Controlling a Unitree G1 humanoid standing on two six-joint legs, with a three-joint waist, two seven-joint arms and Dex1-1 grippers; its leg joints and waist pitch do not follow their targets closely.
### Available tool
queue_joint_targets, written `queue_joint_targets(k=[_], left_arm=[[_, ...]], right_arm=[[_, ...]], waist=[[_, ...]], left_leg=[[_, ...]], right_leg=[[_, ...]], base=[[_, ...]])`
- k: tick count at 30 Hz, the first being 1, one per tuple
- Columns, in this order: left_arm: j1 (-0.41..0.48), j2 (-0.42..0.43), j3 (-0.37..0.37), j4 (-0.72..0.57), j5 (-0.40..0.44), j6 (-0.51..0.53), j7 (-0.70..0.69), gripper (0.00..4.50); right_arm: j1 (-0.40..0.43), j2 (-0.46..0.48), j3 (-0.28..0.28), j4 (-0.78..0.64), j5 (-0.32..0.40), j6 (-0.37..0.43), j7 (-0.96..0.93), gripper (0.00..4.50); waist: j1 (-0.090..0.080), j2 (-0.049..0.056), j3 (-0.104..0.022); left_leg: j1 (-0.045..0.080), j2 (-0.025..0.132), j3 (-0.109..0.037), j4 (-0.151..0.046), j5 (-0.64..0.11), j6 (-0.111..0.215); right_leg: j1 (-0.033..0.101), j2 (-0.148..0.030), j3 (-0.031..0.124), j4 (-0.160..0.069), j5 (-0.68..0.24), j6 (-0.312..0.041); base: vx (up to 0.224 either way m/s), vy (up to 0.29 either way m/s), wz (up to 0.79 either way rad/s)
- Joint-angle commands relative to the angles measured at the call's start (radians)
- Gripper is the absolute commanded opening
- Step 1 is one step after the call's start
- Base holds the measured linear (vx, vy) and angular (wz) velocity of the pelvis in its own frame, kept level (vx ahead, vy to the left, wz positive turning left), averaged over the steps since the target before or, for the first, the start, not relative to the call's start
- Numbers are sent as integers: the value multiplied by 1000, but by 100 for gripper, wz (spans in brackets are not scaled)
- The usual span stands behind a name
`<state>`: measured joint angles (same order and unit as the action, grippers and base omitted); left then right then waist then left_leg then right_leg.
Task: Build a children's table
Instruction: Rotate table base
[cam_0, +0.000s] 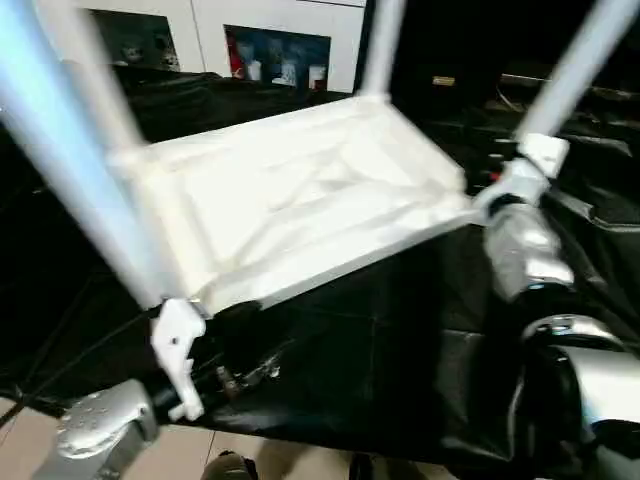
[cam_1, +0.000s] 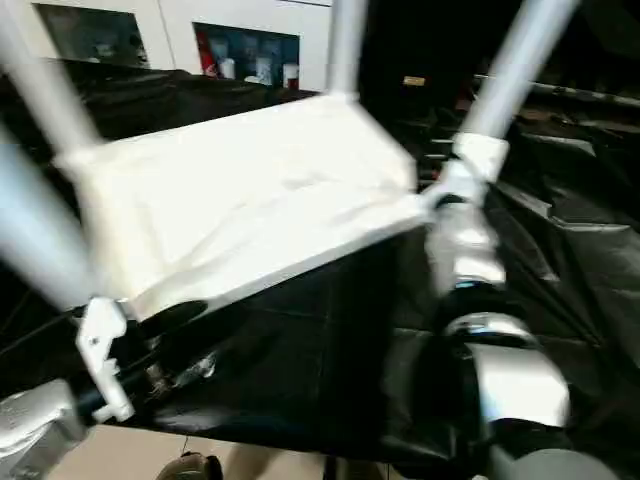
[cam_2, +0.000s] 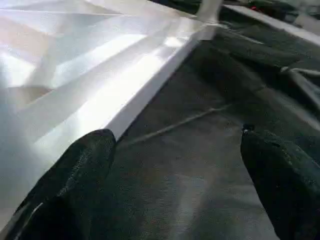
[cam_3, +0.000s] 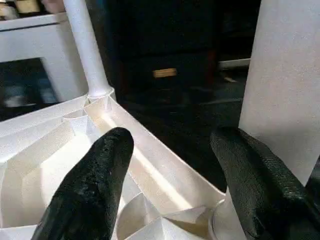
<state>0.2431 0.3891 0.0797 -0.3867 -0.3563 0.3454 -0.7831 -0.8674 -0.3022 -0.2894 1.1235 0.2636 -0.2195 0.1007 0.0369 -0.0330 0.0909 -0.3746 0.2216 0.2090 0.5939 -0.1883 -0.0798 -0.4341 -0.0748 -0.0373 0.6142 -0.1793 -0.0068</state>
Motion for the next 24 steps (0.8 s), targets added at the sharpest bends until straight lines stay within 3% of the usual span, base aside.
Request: queue_joint_targets(k=[1,5,10,11,12,14,15,16,17,18,24], left_arm=[[-27,21,51,52,25,-35,20,446],[-39,56,86,93,-6,-55,-13,446],[21,128,122,85,-64,-44,-128,446],[41,154,136,88,-80,-36,-163,446],[60,184,160,99,-97,-27,-194,446],[70,214,199,124,-117,-33,-222,446],[70,214,199,124,-117,-33,-222,446],[-4,164,261,175,-126,-116,-148,446],[-33,142,279,186,-142,-130,-121,446],[-71,118,286,198,-142,-156,-89,446],[-155,67,235,244,-128,-144,-23,446]], right_arm=[[15,-41,-36,19,4,-20,-26,300],[24,-49,-37,18,10,-13,25,300],[68,-24,20,-43,-10,11,143,300],[89,-15,43,-71,-21,13,174,300],[123,-2,65,-117,-29,8,193,300],[182,22,84,-192,-36,-13,190,300],[182,22,84,-192,-36,-13,190,300],[228,46,69,-244,-27,-44,159,300],[241,53,62,-258,-22,-52,152,300],[261,63,52,-283,-21,-71,130,300],[354,108,15,-439,1,-90,46,300]], waist=[[-10,17,-62],[-13,20,-66],[-15,18,-67],[-19,11,-64],[-17,16,-62],[-21,17,-59],[-22,18,-59],[-22,17,-56],[-16,20,-55],[-10,29,-55],[-6,22,-62]], left_leg=[[19,-1,3,-62,-215,33],[17,-2,2,-58,-205,43],[13,0,1,-57,-184,74],[15,2,3,-58,-196,75],[15,1,2,-59,-204,75],[15,3,0,-62,-213,65],[19,4,-1,-64,-226,54],[18,4,-2,-66,-234,48],[27,4,2,-65,-255,36],[31,6,1,-67,-261,23],[22,-1,-3,-67,-213,14]], right_leg=[[48,-17,29,-58,-79,-195],[52,-20,29,-54,-67,-213],[55,-22,29,-51,-51,-234],[51,-20,29,-55,-72,-239],[50,-22,31,-56,-98,-236],[49,-22,32,-60,-131,-222],[47,-22,33,-62,-148,-219],[47,-22,32,-62,-158,-219],[41,-20,36,-69,-174,-209],[40,-21,37,-66,-160,-213],[51,-20,38,-56,-100,-182]], base=[[0,0,0],[0,0,0],[0,0,0],[0,0,0],[0,0,0],[0,0,0],[0,0,0],[0,0,0],[0,0,0],[0,0,0],[0,0,0]])
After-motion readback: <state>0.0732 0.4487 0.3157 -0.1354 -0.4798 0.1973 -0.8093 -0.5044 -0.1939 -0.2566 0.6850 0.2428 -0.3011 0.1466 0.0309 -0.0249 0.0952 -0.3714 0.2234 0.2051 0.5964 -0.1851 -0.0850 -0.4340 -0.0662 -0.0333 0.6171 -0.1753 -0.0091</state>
